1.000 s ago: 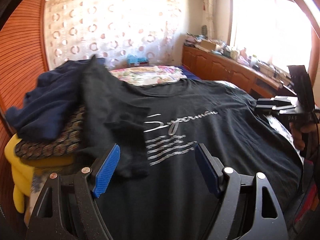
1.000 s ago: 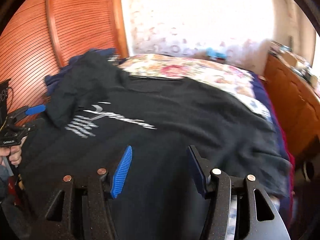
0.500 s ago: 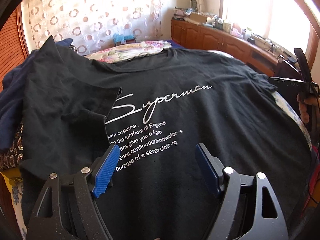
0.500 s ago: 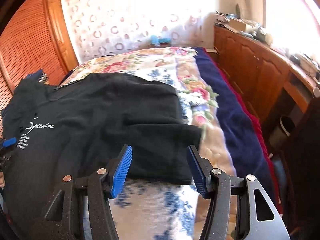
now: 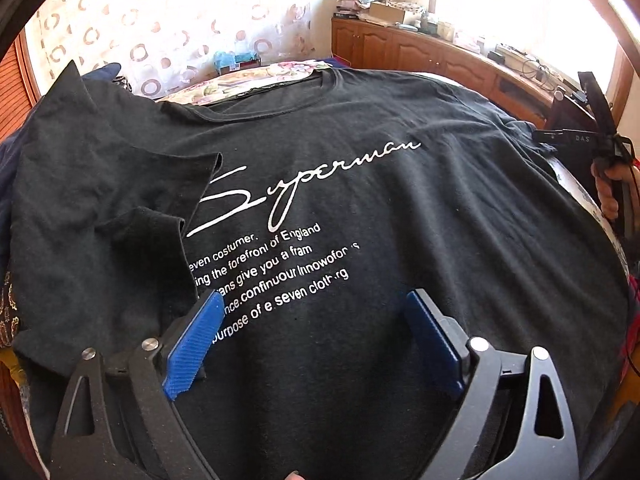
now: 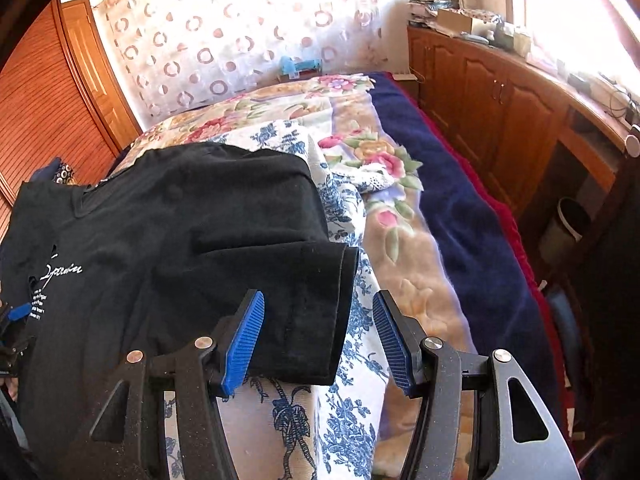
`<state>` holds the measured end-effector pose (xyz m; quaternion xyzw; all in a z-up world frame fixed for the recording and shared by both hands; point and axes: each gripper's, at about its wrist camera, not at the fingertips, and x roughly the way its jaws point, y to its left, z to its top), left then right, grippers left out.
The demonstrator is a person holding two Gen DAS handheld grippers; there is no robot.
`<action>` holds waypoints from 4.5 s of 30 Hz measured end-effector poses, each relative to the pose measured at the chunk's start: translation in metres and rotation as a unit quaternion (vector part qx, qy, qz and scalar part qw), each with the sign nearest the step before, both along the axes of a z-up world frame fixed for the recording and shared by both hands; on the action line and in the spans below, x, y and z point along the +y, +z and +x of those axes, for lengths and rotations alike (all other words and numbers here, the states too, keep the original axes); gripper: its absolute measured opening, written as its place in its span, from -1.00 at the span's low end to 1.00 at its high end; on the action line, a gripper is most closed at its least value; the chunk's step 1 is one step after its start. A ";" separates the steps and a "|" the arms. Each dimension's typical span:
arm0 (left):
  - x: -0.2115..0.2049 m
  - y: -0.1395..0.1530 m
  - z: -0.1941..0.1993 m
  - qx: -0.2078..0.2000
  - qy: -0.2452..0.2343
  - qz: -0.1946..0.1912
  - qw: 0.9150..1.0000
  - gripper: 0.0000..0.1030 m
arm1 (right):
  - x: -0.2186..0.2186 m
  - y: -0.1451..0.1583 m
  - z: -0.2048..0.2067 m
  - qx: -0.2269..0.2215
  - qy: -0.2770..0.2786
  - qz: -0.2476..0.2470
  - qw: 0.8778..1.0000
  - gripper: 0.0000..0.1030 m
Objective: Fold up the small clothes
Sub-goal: 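Move the right gripper to the sleeve and grasp it, then fold the sleeve inward over the shirt and open the right gripper, then grasp the shirt edge with the left gripper while the right gripper grasps too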
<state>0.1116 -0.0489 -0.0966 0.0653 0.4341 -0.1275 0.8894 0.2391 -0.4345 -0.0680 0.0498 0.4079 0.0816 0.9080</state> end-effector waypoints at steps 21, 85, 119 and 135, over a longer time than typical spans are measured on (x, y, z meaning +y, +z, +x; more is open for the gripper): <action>0.000 -0.001 0.001 0.001 0.000 -0.003 1.000 0.81 | 0.037 0.049 -0.018 -0.096 0.057 -0.061 0.992 -0.90; 0.001 -0.002 0.001 -0.001 0.006 -0.003 1.000 0.81 | 0.240 0.026 0.112 -0.051 0.203 -0.038 0.977 -0.71; 0.101 0.105 0.040 -0.102 0.073 -0.035 0.991 0.73 | 0.188 -0.033 0.081 -0.044 0.169 -0.098 0.980 0.14; 0.146 0.093 0.114 -0.074 0.111 0.001 0.991 -0.04 | 0.188 -0.032 0.081 -0.042 0.172 -0.094 0.980 0.23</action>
